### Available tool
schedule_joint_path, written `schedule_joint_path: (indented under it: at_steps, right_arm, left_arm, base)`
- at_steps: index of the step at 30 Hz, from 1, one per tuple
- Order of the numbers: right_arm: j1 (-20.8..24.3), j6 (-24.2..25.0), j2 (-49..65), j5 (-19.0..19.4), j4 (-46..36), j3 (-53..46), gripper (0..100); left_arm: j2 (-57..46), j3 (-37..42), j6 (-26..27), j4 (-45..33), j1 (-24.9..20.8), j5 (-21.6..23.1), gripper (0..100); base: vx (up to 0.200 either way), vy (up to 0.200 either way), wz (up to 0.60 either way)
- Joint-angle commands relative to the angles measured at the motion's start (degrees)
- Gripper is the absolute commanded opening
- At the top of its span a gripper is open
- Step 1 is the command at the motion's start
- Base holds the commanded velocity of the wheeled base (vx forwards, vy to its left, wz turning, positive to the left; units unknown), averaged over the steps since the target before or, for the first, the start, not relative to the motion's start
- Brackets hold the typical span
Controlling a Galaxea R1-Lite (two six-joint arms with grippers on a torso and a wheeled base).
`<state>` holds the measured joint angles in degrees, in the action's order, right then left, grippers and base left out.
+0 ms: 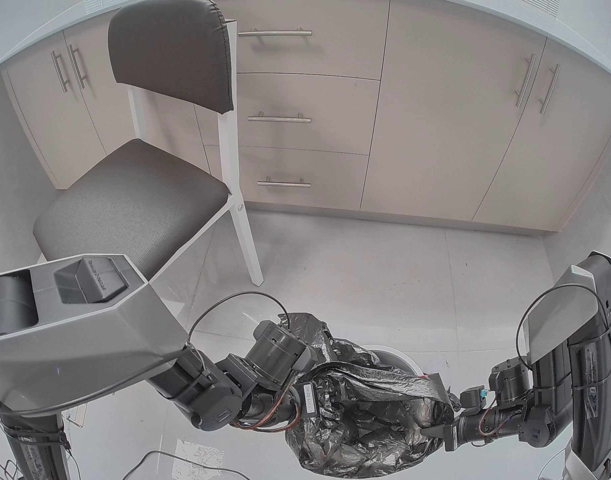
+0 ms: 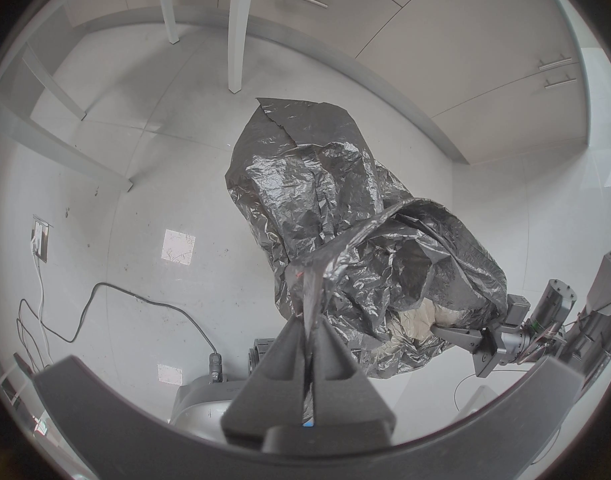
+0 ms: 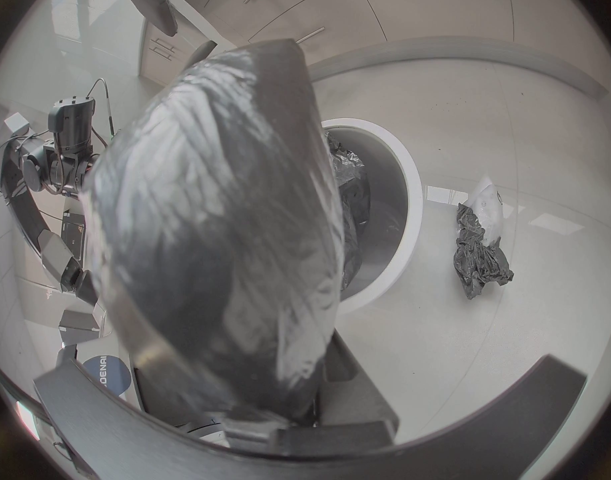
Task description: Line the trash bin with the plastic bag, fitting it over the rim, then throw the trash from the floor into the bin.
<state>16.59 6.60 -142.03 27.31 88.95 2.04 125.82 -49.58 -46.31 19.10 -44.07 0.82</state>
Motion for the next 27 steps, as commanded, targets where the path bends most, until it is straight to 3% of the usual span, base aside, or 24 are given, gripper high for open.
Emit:
schedule_joint_path:
  at_steps: [1, 5, 10, 27]
  right_arm:
    - [-0.1, 0.3, -0.3, -1.7, 1.0, 1.3, 0]
    - [-2.1, 0.4, -0.3, -4.7, 1.0, 3.0, 0]
    - [-6.4, 0.3, -0.7, -4.8, 1.0, 5.1, 0]
    - [-8.8, -3.1, -4.0, -5.2, 1.0, 7.9, 0]
  left_arm:
    - [1.4, -0.3, 0.0, 2.0, 0.1, -0.5, 0]
    - [3.9, -1.6, 1.0, 5.1, 1.9, -3.2, 0]
    - [6.5, -4.8, 5.4, 5.5, 3.6, -3.9, 0]
    - [8.0, -5.4, 6.8, 5.7, 4.0, -5.1, 0]
  base:
    - [0.000, 0.000, 0.00]
    - [0.000, 0.000, 0.00]
    - [0.000, 0.000, 0.00]
    - [0.000, 0.000, 0.00]
